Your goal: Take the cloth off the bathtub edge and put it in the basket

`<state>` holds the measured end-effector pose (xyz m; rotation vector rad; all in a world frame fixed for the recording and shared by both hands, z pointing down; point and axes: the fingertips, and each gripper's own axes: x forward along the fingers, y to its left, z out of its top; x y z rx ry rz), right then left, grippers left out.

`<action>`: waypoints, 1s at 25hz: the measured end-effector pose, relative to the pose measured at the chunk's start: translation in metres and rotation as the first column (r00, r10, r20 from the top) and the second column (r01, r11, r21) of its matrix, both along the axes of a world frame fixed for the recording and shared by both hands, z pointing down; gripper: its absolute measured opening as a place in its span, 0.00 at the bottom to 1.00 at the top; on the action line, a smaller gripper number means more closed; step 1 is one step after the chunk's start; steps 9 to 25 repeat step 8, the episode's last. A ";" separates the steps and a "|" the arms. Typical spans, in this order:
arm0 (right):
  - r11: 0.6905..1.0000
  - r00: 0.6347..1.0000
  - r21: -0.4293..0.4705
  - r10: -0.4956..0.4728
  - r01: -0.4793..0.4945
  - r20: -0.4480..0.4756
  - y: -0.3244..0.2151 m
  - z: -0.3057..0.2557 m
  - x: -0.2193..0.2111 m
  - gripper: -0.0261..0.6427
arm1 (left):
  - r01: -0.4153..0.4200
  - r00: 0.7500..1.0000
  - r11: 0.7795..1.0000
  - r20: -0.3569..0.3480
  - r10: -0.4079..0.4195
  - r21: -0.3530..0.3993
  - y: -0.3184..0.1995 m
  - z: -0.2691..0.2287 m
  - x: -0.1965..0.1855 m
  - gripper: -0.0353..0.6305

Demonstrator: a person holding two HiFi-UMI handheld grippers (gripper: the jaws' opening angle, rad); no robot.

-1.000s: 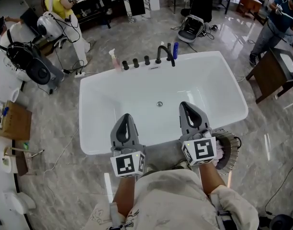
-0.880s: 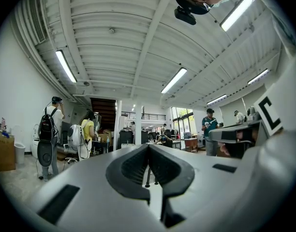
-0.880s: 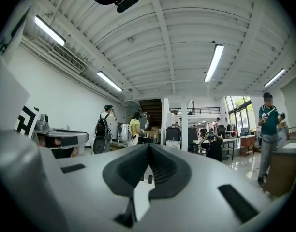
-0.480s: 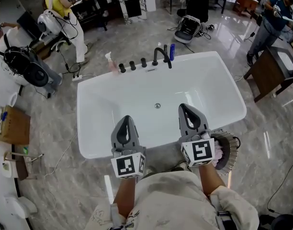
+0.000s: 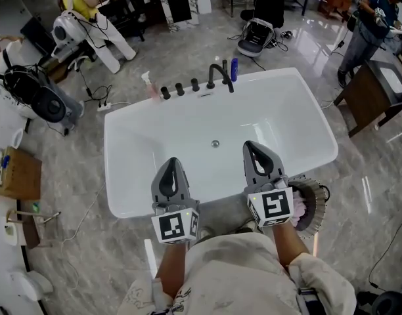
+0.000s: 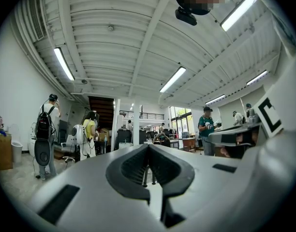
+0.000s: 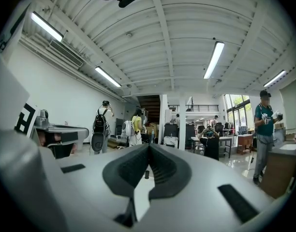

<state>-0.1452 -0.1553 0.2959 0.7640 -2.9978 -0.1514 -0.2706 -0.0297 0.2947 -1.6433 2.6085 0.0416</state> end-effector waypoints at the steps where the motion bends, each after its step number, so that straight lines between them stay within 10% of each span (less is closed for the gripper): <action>1: 1.000 1.000 0.002 -0.002 0.002 0.000 0.001 0.001 0.000 0.02 | 0.001 1.000 1.000 0.001 -0.001 0.000 0.001 0.000 0.000 0.06; 25: 1.000 1.000 -0.006 0.004 -0.004 -0.013 -0.003 -0.002 -0.003 0.02 | -0.012 1.000 1.000 0.000 0.012 -0.004 -0.004 0.001 -0.003 0.06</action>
